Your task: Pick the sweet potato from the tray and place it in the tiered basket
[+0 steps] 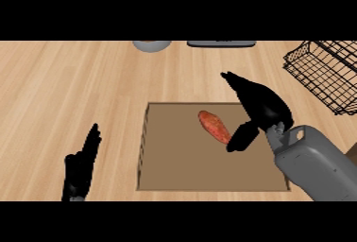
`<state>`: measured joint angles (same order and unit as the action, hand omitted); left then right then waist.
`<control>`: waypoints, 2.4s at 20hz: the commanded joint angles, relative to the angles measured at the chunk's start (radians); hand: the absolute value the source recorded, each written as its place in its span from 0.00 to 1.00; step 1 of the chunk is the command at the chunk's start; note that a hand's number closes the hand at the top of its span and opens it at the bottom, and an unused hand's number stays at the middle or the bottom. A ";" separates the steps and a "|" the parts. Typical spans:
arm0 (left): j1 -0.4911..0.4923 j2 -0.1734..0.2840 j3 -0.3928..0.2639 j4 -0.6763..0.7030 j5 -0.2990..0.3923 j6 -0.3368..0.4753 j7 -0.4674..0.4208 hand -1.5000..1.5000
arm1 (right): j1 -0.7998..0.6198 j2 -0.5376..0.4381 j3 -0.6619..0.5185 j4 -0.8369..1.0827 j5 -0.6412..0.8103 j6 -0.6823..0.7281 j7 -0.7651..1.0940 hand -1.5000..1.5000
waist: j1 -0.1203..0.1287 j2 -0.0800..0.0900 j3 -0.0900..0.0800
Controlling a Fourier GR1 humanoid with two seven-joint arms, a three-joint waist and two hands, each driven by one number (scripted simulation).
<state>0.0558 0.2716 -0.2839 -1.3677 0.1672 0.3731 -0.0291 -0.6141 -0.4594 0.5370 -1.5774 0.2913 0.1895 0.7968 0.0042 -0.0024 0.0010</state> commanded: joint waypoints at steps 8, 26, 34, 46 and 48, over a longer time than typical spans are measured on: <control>-0.007 -0.015 0.044 -0.017 -0.022 -0.025 0.034 0.50 | 0.011 0.135 0.039 0.049 0.157 0.168 0.151 0.00 | -0.002 0.001 -0.001; -0.009 -0.065 0.063 -0.056 -0.099 -0.033 0.113 0.50 | -0.019 0.300 -0.061 0.212 0.261 0.387 0.175 0.00 | -0.001 0.001 -0.001; 0.003 -0.088 0.104 0.028 -0.097 -0.102 0.021 0.50 | -0.059 0.317 -0.146 0.390 0.347 0.381 0.021 0.00 | 0.002 0.003 -0.001; 0.012 -0.109 0.135 0.022 -0.132 -0.126 0.007 0.50 | -0.046 0.445 -0.181 0.546 0.447 0.367 0.017 0.00 | 0.005 0.004 -0.001; 0.044 -0.115 0.129 -0.033 -0.161 -0.111 0.027 0.50 | -0.010 0.453 -0.199 0.494 0.463 0.375 0.008 0.00 | 0.002 0.002 -0.001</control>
<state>0.0714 0.1681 -0.1519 -1.3829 0.0287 0.2657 0.0027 -0.6253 -0.0470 0.3536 -1.1228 0.7168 0.5795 0.8170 0.0055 -0.0004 0.0008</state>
